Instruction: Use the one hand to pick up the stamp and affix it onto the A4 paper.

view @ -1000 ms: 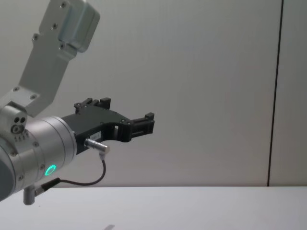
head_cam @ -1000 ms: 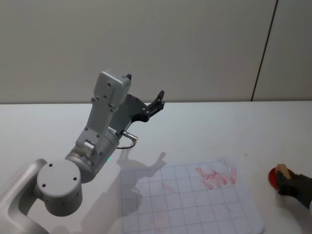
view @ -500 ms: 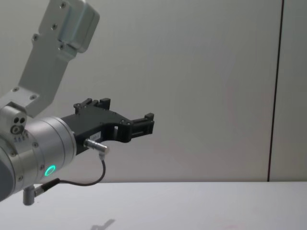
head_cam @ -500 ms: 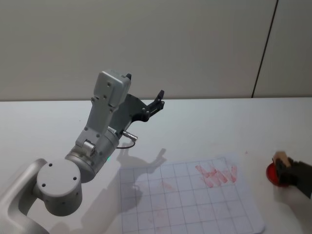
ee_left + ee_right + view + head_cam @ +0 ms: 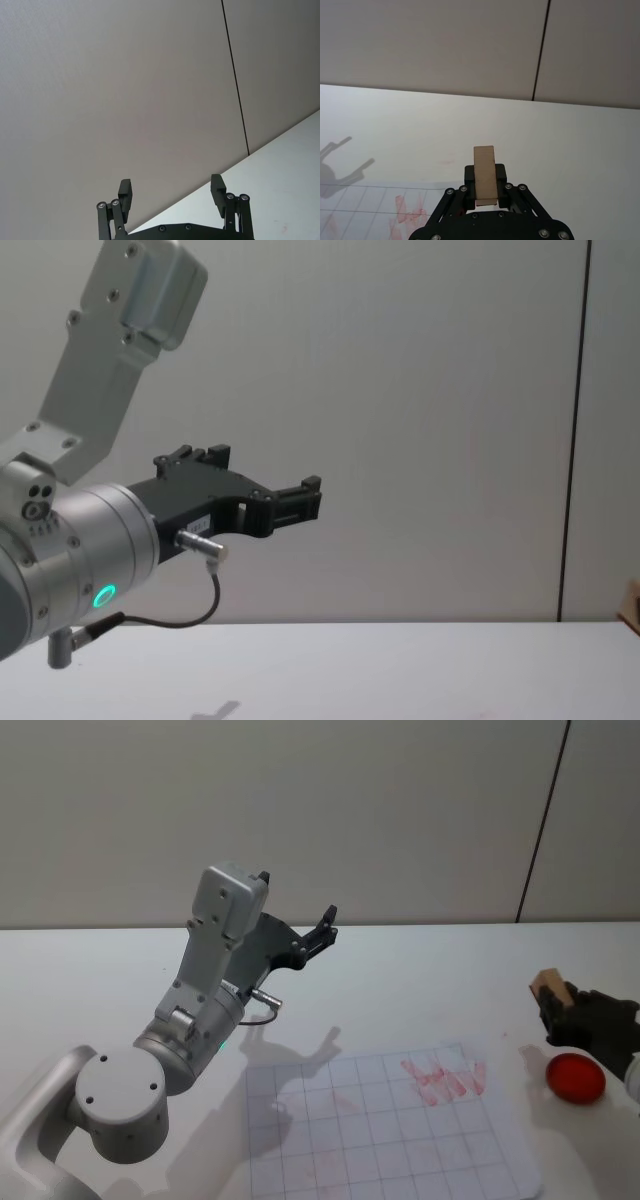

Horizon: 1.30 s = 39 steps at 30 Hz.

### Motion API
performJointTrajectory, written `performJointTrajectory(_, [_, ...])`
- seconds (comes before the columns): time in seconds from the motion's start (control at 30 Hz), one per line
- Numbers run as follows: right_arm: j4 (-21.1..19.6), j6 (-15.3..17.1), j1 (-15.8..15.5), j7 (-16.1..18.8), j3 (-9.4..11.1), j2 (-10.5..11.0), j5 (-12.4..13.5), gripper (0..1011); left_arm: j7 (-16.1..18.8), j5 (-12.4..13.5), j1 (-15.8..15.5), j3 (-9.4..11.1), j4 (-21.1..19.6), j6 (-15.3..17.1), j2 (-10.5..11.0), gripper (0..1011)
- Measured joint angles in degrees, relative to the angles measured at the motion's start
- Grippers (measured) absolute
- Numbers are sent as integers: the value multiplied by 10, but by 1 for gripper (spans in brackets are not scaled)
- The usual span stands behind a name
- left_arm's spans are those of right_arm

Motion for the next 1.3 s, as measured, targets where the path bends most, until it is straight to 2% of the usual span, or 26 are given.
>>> performJointTrajectory(0.4, [-14, 53, 12, 26, -24, -19, -19, 219, 0, 0, 0, 0, 0, 0, 0, 1001])
performJointTrajectory(0.8, [-22, 103, 3, 35, -39, -25, -30, 218, 0, 0, 0, 0, 0, 0, 0, 1001])
performJointTrajectory(1.3, [-13, 120, -17, 47, -43, -17, -40, 218, 0, 0, 0, 0, 0, 0, 0, 1001])
